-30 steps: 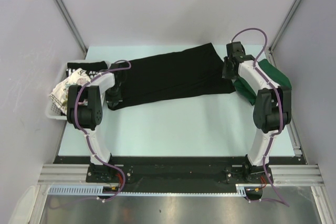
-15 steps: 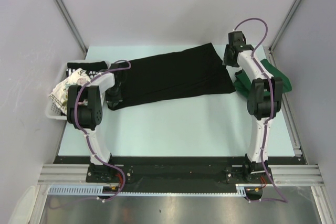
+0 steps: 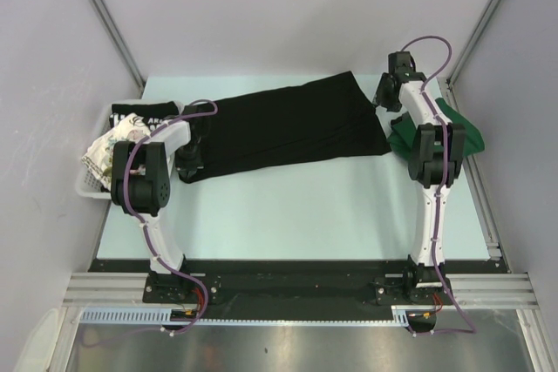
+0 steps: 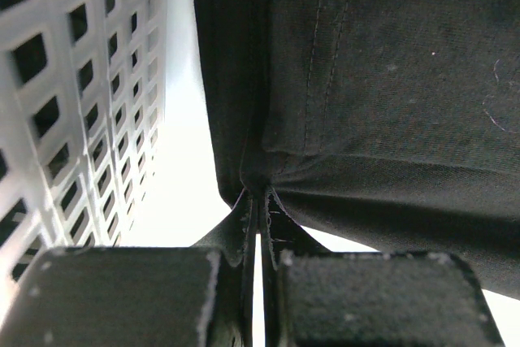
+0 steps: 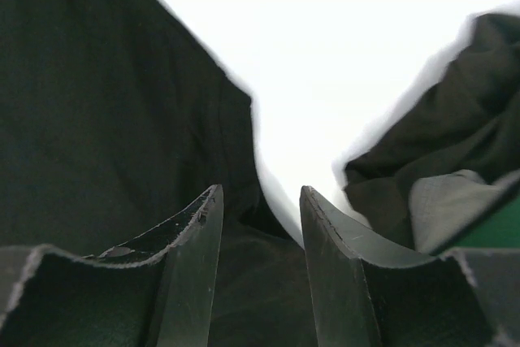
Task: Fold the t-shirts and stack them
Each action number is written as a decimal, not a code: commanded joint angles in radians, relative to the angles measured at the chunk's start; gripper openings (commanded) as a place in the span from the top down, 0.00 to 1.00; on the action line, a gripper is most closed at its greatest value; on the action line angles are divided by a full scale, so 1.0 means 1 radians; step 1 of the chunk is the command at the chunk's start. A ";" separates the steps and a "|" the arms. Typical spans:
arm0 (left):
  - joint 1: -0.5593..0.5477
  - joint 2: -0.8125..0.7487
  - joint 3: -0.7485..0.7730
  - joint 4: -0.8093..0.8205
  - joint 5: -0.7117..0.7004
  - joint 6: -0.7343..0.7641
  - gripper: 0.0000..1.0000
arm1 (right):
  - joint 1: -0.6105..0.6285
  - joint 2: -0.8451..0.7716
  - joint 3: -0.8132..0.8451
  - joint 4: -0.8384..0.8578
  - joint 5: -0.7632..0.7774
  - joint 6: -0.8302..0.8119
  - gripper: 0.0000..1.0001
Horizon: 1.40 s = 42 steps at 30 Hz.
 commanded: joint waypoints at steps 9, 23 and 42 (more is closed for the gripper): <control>0.019 -0.009 0.023 -0.015 -0.016 0.008 1.00 | 0.008 0.021 0.019 0.005 -0.087 0.065 0.52; 0.019 -0.006 0.023 -0.015 -0.013 0.008 1.00 | 0.002 -0.001 -0.048 0.013 -0.097 0.069 0.56; 0.019 -0.011 0.014 -0.011 -0.016 0.008 1.00 | 0.008 0.008 -0.022 0.084 -0.203 0.056 1.00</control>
